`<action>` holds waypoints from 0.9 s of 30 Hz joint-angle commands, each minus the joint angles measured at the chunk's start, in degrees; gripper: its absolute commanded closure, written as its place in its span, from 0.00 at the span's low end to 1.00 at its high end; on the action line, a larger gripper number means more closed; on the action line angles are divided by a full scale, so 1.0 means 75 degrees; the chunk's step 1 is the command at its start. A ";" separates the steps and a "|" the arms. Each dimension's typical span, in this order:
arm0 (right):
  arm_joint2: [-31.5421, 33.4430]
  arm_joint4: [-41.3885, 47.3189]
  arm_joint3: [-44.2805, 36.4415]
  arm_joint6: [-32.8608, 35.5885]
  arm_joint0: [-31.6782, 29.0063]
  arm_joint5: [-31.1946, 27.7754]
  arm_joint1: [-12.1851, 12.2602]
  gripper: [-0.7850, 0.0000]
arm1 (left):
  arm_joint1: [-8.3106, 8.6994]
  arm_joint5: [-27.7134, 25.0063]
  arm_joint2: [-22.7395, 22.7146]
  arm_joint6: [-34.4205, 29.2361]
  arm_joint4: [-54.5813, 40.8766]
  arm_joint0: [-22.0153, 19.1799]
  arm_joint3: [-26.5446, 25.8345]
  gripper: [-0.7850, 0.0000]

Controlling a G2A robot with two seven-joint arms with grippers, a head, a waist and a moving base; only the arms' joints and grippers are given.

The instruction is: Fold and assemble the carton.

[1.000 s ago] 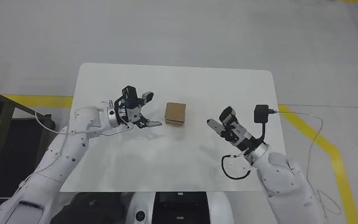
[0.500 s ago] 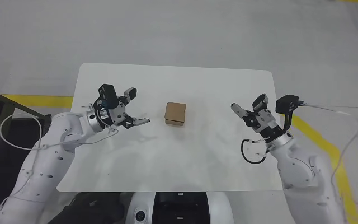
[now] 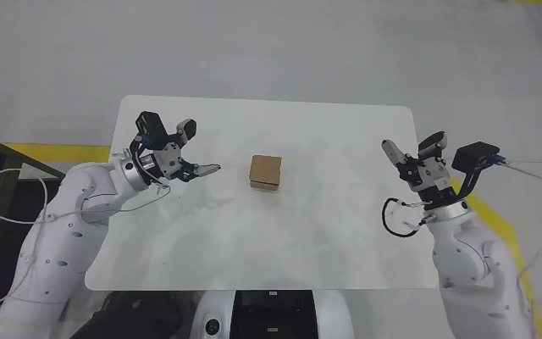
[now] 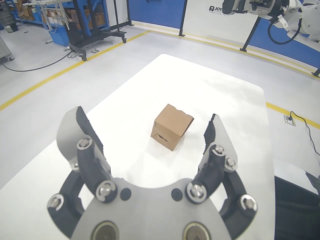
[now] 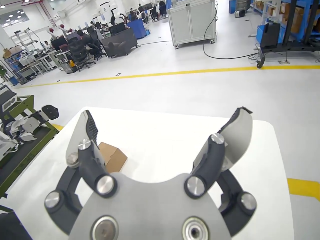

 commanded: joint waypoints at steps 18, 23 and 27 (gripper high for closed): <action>0.0215 -0.0114 -0.0237 -0.0061 -0.0088 0.0065 0.0001 0.00 | -0.0048 0.0158 0.0062 -0.0162 0.0004 -0.0129 -0.0035 0.00; 0.0215 -0.0114 -0.0237 -0.0061 -0.0088 0.0065 0.0001 0.00 | -0.0048 0.0158 0.0062 -0.0162 0.0004 -0.0129 -0.0035 0.00; 0.0215 -0.0114 -0.0237 -0.0061 -0.0088 0.0065 0.0001 0.00 | -0.0048 0.0158 0.0062 -0.0162 0.0004 -0.0129 -0.0035 0.00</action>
